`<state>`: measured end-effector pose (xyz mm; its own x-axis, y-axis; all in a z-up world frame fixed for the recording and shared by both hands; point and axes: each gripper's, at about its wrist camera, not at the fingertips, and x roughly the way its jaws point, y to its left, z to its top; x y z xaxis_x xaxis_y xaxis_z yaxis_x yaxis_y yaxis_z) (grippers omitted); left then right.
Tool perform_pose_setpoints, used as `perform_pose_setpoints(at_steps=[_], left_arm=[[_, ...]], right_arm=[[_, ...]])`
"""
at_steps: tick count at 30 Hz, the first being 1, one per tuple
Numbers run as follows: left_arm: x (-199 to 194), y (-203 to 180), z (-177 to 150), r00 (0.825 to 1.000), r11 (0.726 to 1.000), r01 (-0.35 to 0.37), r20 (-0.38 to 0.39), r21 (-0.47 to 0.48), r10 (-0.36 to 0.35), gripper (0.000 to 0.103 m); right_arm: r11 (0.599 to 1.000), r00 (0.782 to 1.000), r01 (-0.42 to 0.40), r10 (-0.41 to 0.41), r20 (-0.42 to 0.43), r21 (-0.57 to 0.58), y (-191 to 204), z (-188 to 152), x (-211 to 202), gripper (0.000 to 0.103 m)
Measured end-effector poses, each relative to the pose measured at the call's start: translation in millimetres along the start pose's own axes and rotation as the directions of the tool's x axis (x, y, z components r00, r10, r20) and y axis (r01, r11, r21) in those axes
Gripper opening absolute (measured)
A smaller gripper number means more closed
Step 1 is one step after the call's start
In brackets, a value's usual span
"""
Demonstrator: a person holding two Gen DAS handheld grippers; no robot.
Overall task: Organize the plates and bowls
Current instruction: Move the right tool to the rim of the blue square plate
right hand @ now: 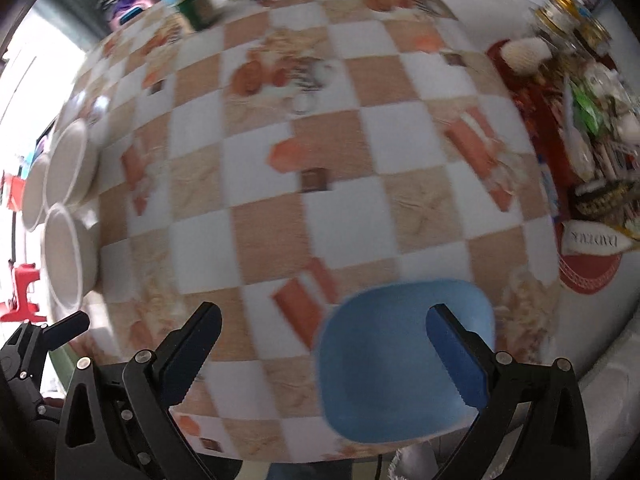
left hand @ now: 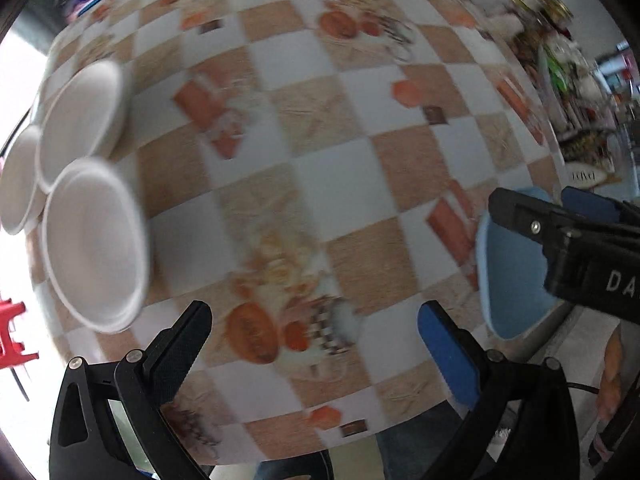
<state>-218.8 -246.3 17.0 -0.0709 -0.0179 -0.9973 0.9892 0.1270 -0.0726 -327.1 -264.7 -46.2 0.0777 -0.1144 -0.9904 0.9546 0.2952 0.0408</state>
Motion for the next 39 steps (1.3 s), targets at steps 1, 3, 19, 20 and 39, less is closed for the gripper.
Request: perform_pose_setpoints(at_steps=[1,3,19,20,39], left_arm=[[2.3,-6.6,2.0,1.0,1.0,0.001,-0.006,0.01,-0.001,0.103],[6.7,-18.3,4.9,1.0,1.0,0.006,-0.02,0.028,-0.006,0.103],[42.9,-101.9,25.7,0.999,0.99,0.005,-0.032,0.143,-0.001,0.103],[45.1,-104.2,25.7,0.999,0.989,0.0,-0.034,0.148,0.005,0.103],[101.6,-150.7,17.4,0.989,0.966,-0.116,-0.061,0.231,0.133,0.103]], right_arm=[[1.0,1.0,0.006,-0.006,-0.003,0.011,-5.7,-0.2,2.3,0.103],[0.999,1.0,0.02,-0.02,-0.007,0.027,-13.2,-1.7,7.5,0.103],[0.98,0.977,0.197,-0.194,-0.093,0.03,-64.5,-8.7,31.0,0.103],[0.978,0.974,0.206,-0.202,-0.102,0.028,-65.7,-9.6,33.8,0.103],[0.987,0.965,0.119,-0.09,-0.247,0.106,-72.0,-40.2,79.7,0.103]])
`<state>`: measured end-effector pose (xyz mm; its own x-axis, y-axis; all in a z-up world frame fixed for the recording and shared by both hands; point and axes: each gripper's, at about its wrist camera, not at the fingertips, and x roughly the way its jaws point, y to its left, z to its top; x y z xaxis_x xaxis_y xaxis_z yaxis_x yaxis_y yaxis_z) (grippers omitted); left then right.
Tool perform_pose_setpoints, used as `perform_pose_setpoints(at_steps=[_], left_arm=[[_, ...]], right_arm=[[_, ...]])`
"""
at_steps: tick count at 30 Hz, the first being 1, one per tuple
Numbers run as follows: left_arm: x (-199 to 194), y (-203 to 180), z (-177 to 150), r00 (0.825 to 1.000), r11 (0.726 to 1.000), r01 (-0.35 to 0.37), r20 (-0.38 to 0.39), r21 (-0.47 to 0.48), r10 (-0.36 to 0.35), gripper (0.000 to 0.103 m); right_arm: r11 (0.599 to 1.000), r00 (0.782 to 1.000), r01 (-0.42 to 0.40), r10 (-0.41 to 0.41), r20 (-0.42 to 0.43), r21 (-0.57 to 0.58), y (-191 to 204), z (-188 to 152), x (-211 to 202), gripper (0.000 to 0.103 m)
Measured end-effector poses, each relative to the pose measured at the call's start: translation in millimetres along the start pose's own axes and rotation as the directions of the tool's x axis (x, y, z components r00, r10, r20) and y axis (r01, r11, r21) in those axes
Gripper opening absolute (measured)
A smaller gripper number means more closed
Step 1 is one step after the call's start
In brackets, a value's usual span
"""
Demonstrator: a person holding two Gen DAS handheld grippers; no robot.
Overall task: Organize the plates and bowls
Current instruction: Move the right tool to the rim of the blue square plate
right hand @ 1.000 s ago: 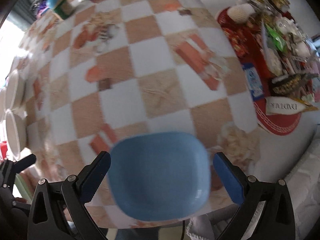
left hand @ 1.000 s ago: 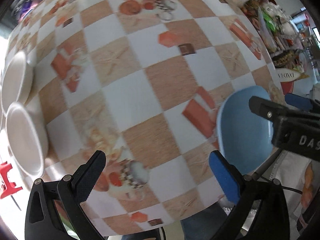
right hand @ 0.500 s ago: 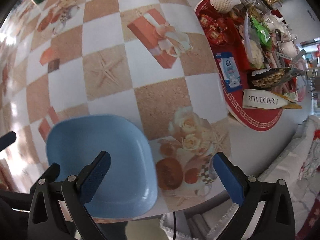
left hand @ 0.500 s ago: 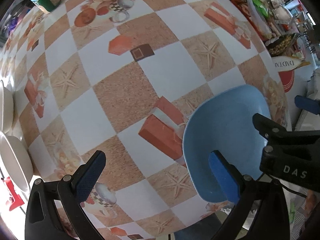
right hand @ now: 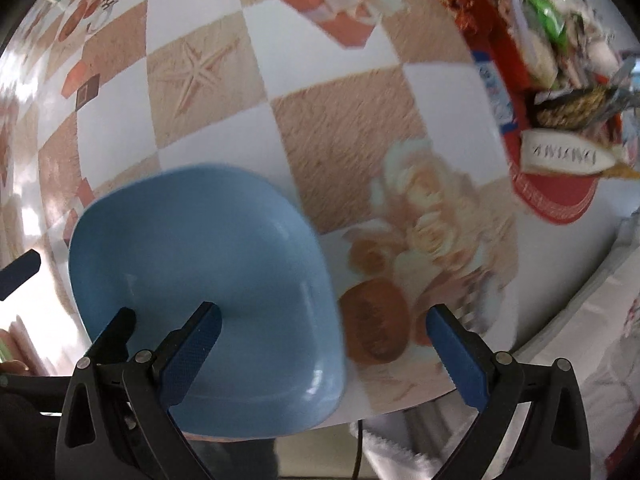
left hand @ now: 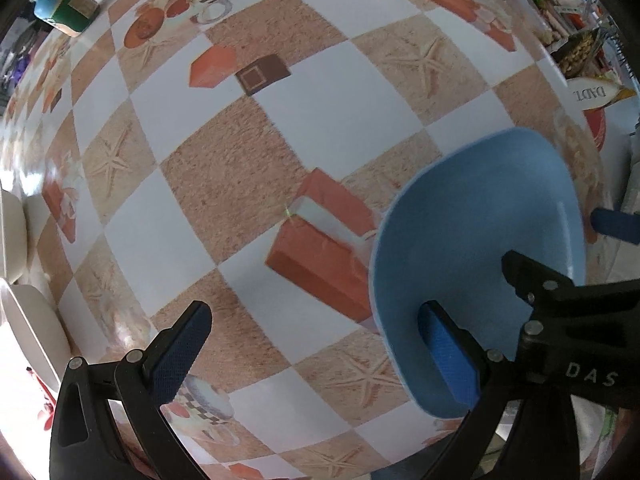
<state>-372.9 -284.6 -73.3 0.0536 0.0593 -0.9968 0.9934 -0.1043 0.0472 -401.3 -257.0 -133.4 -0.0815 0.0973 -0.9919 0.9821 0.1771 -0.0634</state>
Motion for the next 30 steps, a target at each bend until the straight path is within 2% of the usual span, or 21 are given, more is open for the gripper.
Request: perform_pose_setpoints(at_steps=[4,8,14,18,22,25,30], left_arm=[[2.6,1.8,0.2,1.0,1.0,0.007,0.009,-0.023,-0.007,0.103],[0.4,9.5,-3.1,0.999,0.999,-0.036,0.029,-0.014,0.036,0.103],[5.5,51.6,-12.6,0.997,0.993,-0.069,0.016,-0.093,0.071,0.103],[6.8,77.7,-20.7,0.996,0.985,-0.08,0.02,-0.154,0.084,0.103],[3.5,91.6,-31.8,0.997,0.981,-0.054,0.036,-0.185,0.062,0.103],[7.6,85.5,-40.2,0.999,0.981,-0.01,0.028,-0.195,0.016,0.103],[12.9,58.8,-48.1,0.999,0.98,0.024,0.03,-0.199,-0.019,0.103]], right_arm=[[0.997,0.998,-0.06,0.06,-0.011,0.045,4.7,-0.2,-1.9,0.103],[0.991,0.992,-0.125,0.125,-0.011,0.049,21.4,0.7,-5.8,0.103],[0.977,0.978,-0.211,0.211,0.0,-0.01,79.1,15.4,-16.9,0.103],[0.96,0.964,-0.26,0.263,0.023,-0.109,128.8,28.7,-33.4,0.103],[0.963,0.97,-0.227,0.237,0.061,-0.147,142.5,26.3,-48.0,0.103],[0.975,0.979,-0.184,0.192,0.063,-0.123,130.0,13.9,-49.2,0.103],[0.986,0.985,-0.164,0.166,0.049,-0.035,94.5,0.6,-43.1,0.103]])
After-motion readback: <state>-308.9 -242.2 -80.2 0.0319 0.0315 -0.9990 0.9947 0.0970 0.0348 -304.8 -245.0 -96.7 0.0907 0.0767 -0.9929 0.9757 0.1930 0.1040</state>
